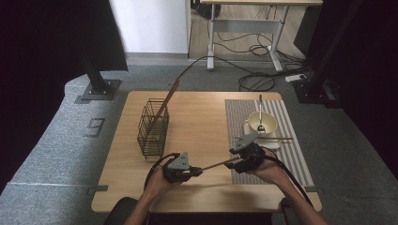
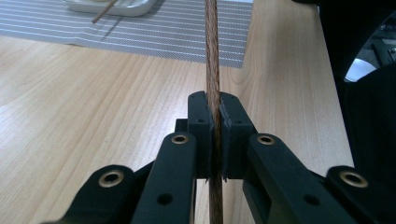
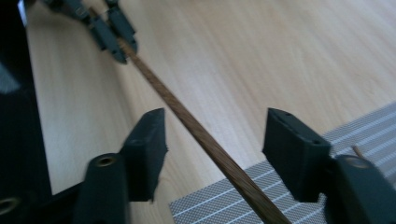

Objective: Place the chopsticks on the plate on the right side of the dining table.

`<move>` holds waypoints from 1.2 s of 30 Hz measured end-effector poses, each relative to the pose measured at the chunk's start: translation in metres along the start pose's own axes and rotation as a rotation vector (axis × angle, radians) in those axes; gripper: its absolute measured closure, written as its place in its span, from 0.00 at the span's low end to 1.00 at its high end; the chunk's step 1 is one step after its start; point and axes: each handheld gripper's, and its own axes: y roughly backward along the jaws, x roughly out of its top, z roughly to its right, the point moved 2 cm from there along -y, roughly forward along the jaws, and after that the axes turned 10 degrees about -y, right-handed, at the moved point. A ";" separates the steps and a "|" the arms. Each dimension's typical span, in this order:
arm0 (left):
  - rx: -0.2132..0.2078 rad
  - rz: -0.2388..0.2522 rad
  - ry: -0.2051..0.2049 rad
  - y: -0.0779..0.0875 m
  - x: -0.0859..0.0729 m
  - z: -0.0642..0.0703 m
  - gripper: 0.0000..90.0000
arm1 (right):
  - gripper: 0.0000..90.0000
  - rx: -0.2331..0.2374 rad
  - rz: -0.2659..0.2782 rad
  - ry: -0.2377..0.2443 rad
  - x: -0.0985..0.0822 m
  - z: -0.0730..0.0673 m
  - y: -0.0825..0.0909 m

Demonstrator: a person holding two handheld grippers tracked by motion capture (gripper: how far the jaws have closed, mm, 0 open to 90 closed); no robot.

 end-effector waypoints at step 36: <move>0.089 0.031 0.070 -0.002 0.000 -0.003 0.46 | 0.92 0.132 -0.124 0.162 0.000 -0.017 -0.005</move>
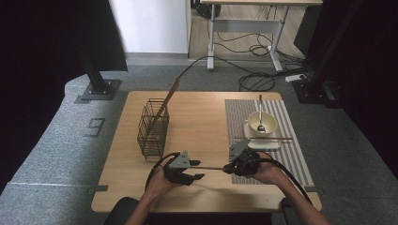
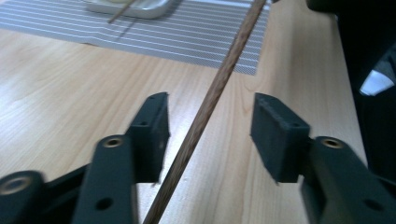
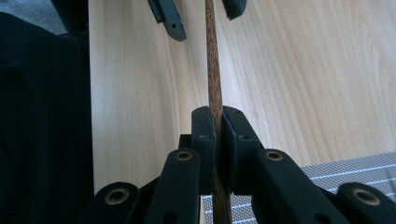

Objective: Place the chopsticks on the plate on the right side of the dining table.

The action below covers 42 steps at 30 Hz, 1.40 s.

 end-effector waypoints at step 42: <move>0.091 -0.262 0.170 -0.035 -0.033 -0.013 0.00 | 0.92 -0.159 0.088 -0.173 -0.024 0.035 0.037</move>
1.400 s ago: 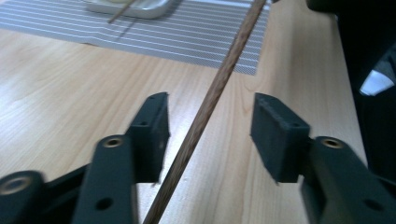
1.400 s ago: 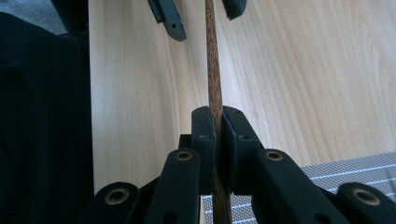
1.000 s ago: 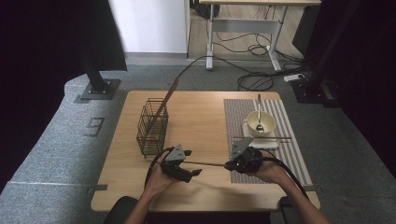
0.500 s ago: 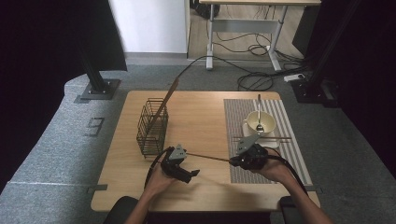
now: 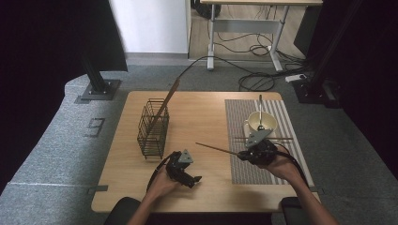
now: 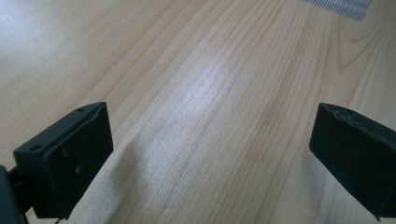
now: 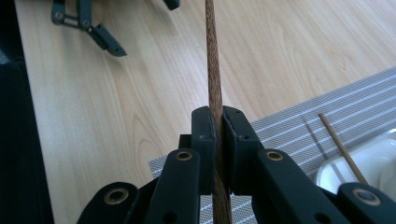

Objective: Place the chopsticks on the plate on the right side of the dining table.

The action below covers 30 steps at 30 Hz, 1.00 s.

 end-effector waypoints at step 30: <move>0.000 -0.026 0.003 -0.009 -0.002 0.004 0.00 | 0.92 -0.150 0.036 -0.261 -0.040 0.070 0.013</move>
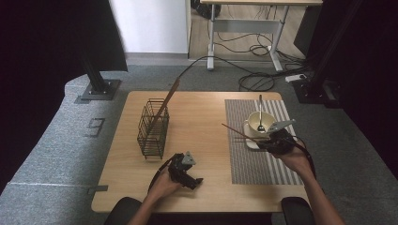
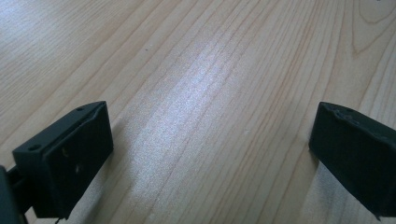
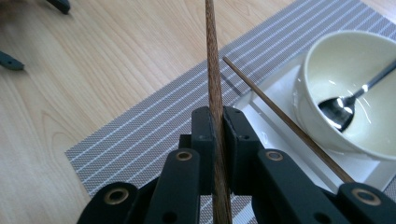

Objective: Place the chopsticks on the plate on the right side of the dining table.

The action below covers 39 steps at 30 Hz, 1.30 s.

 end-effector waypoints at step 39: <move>-0.001 -0.002 0.002 0.000 0.000 0.000 0.00 | 0.90 -0.120 -0.121 -0.095 -0.043 0.069 -0.039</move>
